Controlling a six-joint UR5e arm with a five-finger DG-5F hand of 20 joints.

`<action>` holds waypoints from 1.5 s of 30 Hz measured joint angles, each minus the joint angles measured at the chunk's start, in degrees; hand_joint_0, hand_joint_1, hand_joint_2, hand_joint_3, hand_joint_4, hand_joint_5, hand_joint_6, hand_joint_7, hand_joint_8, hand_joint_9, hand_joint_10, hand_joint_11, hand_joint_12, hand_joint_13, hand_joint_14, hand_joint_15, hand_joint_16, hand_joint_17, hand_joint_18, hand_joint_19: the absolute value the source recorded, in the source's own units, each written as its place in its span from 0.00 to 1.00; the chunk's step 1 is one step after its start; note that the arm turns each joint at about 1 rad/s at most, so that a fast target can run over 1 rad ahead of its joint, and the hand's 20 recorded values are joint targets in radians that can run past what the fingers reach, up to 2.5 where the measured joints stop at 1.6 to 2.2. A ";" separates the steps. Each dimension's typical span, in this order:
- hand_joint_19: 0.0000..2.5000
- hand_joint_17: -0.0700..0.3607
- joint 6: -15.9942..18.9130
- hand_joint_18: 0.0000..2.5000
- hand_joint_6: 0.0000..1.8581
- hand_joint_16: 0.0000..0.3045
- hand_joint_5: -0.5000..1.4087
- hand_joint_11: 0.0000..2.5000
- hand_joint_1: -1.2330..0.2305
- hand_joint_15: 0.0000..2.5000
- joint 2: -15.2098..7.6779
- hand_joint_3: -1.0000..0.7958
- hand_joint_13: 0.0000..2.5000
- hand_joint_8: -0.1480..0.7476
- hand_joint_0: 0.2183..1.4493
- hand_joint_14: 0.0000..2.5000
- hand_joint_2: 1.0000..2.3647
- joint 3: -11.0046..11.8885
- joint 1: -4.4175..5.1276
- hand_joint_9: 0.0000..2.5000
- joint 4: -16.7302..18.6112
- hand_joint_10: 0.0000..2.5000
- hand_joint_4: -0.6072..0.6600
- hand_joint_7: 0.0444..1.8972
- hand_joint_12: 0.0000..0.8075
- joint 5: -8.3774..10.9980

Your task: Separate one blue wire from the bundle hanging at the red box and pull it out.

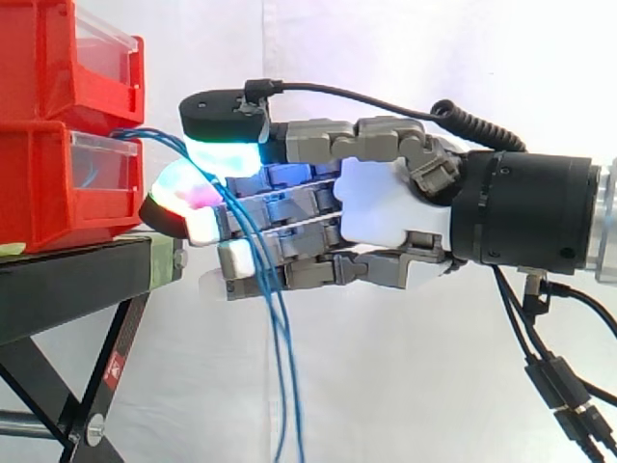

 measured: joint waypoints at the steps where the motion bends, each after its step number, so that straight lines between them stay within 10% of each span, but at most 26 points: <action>1: 0.21 0.41 0.28 0.21 0.35 0.16 0.20 0.29 0.43 0.51 0.00 0.60 0.51 0.57 0.32 0.01 0.03 0.00 0.01 0.42 -0.12 0.01 0.64 0.70 0.40 0.00; 26: 0.29 0.41 1.86 0.26 0.34 0.16 0.20 0.44 0.40 0.70 0.83 0.57 0.55 0.55 0.33 0.01 0.03 0.01 0.10 0.45 -5.08 0.01 0.66 0.70 0.38 -0.24; 45: 0.30 0.41 -14.53 0.25 0.33 0.16 0.20 0.44 0.38 0.71 6.91 0.56 0.53 0.55 0.33 0.00 0.03 0.00 -0.39 0.44 -10.62 0.01 0.66 0.71 0.39 2.23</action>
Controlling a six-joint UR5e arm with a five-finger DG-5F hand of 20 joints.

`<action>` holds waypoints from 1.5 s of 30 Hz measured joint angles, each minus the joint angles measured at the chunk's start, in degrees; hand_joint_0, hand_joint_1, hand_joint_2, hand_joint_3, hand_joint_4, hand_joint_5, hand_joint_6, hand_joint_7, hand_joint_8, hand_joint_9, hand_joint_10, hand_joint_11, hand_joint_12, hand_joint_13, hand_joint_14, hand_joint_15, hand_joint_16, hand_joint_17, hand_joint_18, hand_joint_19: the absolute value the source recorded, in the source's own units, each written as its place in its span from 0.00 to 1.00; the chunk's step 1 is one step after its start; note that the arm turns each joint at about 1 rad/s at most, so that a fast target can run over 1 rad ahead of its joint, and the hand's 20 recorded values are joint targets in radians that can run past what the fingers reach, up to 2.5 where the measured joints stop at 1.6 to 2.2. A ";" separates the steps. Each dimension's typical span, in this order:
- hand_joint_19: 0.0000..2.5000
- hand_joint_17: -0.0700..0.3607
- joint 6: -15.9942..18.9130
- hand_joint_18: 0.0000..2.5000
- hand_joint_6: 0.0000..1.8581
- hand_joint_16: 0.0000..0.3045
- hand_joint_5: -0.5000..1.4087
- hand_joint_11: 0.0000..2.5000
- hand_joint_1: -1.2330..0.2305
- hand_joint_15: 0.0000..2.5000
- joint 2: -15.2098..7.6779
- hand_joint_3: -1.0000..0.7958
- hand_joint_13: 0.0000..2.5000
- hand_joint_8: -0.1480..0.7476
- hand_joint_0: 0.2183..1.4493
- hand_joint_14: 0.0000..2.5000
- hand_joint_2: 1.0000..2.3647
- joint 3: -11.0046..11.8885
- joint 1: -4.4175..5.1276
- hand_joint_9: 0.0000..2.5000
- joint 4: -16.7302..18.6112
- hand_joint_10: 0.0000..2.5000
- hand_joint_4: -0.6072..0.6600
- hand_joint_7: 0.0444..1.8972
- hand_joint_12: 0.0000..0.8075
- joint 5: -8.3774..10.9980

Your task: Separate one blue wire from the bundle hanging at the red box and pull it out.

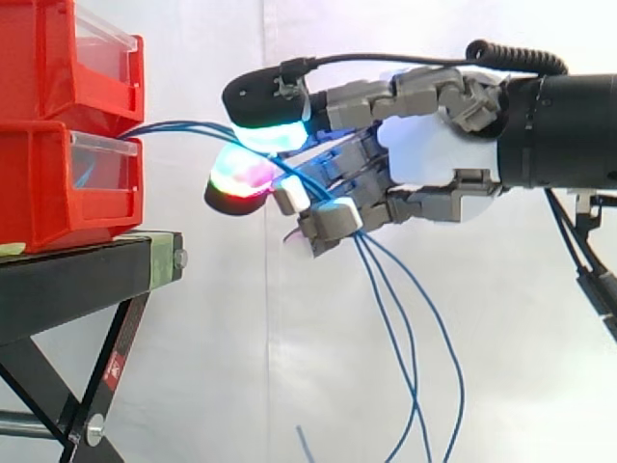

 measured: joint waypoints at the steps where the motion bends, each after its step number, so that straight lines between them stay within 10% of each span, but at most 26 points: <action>1: 0.30 0.41 -0.78 0.25 0.33 0.16 0.20 0.43 0.38 0.71 0.47 0.56 0.53 0.55 0.32 0.00 0.03 0.00 0.01 0.43 -0.43 0.01 0.66 0.71 0.38 0.26; 20: 0.29 0.42 -10.76 0.24 0.37 0.16 0.18 0.44 0.29 0.71 5.30 0.52 0.51 0.55 0.32 0.00 0.02 0.00 0.20 0.41 -2.88 0.01 0.68 0.67 0.40 1.98; 45: 0.28 0.43 -8.43 0.23 0.42 0.17 0.15 0.44 0.22 0.70 5.34 0.46 0.50 0.52 0.37 0.00 0.02 0.00 0.24 0.37 -4.21 0.01 0.67 0.61 0.40 2.19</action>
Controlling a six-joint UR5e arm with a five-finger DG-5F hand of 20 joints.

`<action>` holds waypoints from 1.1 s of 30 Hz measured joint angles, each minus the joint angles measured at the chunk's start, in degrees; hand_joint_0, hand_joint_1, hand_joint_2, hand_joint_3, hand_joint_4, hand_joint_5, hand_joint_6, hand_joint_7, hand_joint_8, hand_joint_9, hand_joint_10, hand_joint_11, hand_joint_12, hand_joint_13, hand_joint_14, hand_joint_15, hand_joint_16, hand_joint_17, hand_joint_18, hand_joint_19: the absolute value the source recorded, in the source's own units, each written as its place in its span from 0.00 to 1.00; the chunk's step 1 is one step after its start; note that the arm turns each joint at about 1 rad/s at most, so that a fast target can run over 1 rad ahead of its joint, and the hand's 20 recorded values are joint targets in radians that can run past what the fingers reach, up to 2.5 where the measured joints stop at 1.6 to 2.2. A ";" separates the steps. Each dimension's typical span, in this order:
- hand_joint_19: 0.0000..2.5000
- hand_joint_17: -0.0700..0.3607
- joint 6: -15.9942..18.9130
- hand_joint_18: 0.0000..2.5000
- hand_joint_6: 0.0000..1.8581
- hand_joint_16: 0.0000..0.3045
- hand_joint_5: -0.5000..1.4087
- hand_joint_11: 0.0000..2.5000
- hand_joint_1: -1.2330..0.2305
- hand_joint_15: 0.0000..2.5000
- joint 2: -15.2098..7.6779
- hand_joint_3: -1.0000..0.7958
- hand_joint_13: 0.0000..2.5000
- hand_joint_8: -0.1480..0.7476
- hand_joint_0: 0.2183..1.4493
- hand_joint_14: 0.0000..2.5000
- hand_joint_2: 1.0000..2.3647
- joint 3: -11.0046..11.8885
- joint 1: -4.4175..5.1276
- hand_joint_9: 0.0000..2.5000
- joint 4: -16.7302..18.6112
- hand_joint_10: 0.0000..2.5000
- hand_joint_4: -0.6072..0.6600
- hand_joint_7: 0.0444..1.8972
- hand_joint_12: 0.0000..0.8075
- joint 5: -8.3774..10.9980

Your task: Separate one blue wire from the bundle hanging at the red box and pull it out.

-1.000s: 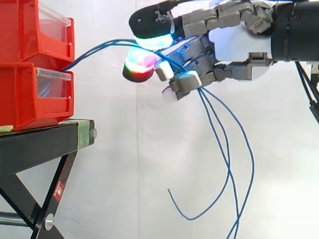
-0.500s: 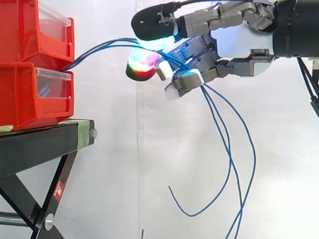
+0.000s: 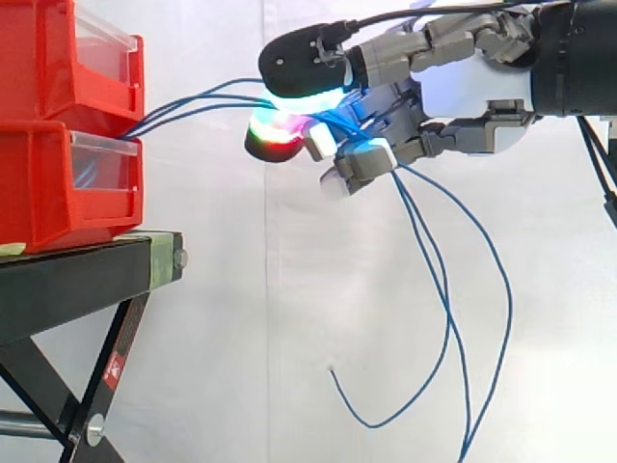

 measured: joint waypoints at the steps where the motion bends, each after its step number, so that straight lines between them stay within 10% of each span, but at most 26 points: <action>1: 0.28 0.43 0.03 0.23 0.42 0.17 0.15 0.44 0.22 0.71 0.00 0.46 0.49 0.52 0.37 0.00 0.02 0.00 0.03 0.37 -0.01 0.01 0.67 0.61 0.39 0.00; 33: 0.30 0.43 0.34 0.23 0.42 0.17 0.16 0.44 0.39 0.68 -0.01 0.36 0.51 0.55 0.32 0.00 0.01 0.00 0.07 0.40 -0.10 0.01 0.69 0.60 0.39 0.00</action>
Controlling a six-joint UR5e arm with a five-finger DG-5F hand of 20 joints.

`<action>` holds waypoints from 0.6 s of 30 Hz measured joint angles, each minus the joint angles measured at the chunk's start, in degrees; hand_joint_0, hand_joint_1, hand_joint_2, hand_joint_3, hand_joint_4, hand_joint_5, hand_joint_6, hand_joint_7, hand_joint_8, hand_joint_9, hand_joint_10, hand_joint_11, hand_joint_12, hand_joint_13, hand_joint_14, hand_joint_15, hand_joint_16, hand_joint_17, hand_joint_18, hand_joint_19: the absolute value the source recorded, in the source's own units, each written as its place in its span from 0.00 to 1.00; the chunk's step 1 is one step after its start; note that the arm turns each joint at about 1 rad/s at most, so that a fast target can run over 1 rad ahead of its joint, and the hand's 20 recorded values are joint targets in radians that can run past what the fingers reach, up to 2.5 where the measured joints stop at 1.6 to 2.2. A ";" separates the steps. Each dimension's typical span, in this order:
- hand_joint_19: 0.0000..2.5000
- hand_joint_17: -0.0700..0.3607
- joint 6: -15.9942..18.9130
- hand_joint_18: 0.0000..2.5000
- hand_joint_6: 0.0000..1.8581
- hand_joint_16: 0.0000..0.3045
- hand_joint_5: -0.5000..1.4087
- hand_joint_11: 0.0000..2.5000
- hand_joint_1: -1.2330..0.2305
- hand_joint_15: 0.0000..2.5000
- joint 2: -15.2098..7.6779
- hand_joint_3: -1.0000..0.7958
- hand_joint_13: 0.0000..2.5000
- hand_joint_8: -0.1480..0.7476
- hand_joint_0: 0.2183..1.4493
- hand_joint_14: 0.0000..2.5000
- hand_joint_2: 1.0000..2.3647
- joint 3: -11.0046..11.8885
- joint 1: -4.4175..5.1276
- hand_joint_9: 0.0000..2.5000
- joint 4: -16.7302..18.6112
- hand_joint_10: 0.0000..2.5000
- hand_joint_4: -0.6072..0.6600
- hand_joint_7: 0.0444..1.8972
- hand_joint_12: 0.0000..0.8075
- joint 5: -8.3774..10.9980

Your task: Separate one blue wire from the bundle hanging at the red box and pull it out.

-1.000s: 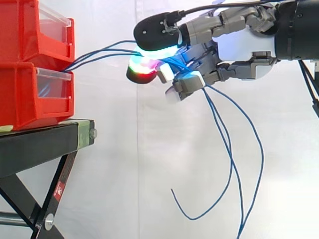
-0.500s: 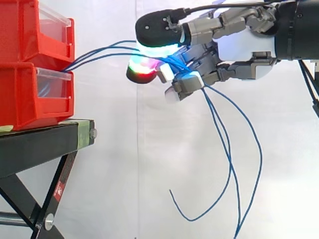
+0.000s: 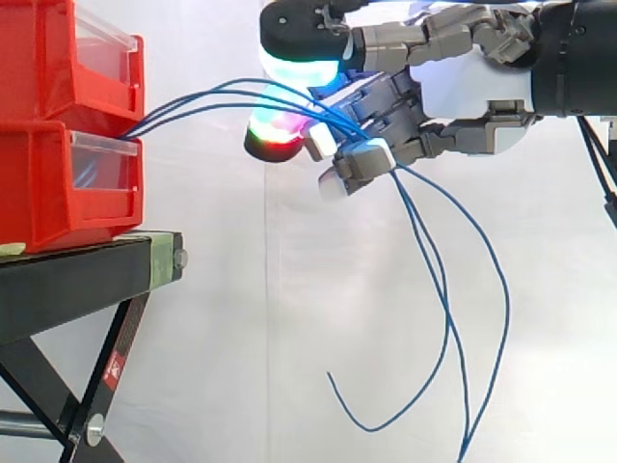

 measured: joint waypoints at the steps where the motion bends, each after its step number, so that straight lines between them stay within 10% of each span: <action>1: 0.30 0.43 0.00 0.23 0.42 0.17 0.16 0.44 0.39 0.68 0.00 0.37 0.51 0.56 0.32 0.00 0.01 0.00 -0.01 0.40 0.00 0.01 0.69 0.60 0.40 -0.01; 18: 0.30 0.42 -0.07 0.25 0.43 0.16 0.16 0.45 0.37 0.69 0.01 0.43 0.53 0.57 0.32 0.00 0.02 0.00 0.02 0.44 0.10 0.01 0.67 0.61 0.40 0.00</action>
